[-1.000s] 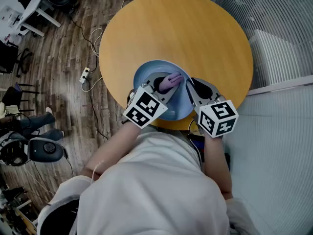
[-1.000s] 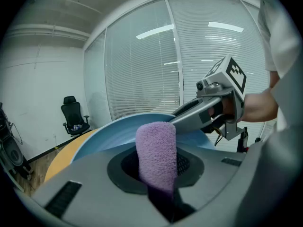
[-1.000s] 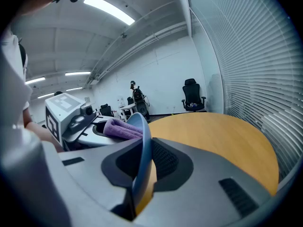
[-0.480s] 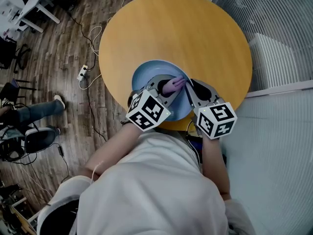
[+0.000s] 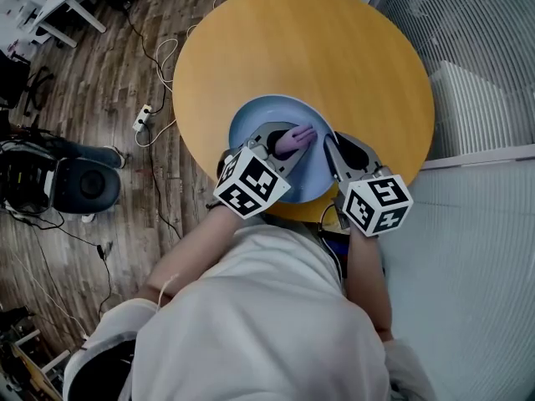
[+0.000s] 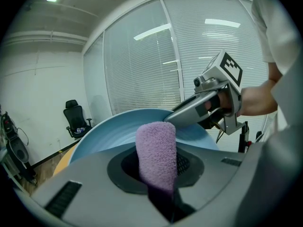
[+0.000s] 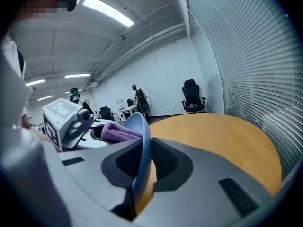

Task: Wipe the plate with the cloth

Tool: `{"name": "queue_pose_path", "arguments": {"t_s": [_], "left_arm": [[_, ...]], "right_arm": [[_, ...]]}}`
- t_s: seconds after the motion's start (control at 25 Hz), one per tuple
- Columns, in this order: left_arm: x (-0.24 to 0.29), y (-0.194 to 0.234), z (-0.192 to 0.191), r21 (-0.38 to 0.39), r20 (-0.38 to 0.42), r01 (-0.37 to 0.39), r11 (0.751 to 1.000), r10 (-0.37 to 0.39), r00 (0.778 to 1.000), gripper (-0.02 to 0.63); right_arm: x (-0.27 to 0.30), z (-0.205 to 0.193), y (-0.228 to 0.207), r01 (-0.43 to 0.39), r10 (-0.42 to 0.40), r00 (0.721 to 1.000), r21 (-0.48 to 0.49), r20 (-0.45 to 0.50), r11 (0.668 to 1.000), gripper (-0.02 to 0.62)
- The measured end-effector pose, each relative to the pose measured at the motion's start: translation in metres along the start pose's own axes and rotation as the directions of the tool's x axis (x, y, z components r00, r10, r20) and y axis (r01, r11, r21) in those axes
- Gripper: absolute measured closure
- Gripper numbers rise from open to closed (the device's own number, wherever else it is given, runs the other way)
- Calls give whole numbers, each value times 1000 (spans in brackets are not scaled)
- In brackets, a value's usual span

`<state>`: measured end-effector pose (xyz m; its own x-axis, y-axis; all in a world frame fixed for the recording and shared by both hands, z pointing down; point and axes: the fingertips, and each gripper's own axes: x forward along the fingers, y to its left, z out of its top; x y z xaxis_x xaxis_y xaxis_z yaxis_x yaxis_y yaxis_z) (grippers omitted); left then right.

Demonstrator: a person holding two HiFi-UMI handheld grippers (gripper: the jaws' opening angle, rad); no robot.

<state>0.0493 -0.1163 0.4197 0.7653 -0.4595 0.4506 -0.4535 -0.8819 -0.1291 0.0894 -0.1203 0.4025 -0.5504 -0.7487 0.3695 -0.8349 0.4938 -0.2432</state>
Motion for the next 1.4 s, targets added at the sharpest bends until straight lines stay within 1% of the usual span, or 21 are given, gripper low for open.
{"name": "queue_pose_path", "arguments": {"t_s": [0.32, 0.6, 0.84, 0.96, 1.08, 1.24, 1.4], "left_arm": [[-10, 21, -12, -36, -32, -66, 997, 65, 997, 525], [-20, 45, -29, -57, -72, -130, 990, 126, 989, 525], [-14, 46, -35, -46, -91, -148, 988, 143, 986, 525], [-18, 47, -44, -45, -115, -156, 987, 150, 982, 525], [-20, 54, -41, -46, -115, -164, 985, 158, 981, 525], [-29, 51, -37, -42, -111, -169, 985, 163, 980, 525], [-38, 61, -38, -63, -112, -182, 981, 174, 978, 525]], "right_arm": [[-9, 8, -8, 14, -14, 1000, 9, 21, 1000, 548], [-12, 9, -14, 12, -13, 999, 23, 33, 1000, 548], [-19, 5, -24, 16, -16, 999, 14, 43, 1000, 548], [-23, 4, -24, 23, -23, 999, 11, 48, 1000, 548], [-26, 8, -29, 27, -28, 998, 13, 53, 1000, 548], [-35, 6, -32, 31, -33, 997, 30, 63, 999, 549], [-30, 9, -30, 28, -30, 998, 38, 60, 999, 551]]}}
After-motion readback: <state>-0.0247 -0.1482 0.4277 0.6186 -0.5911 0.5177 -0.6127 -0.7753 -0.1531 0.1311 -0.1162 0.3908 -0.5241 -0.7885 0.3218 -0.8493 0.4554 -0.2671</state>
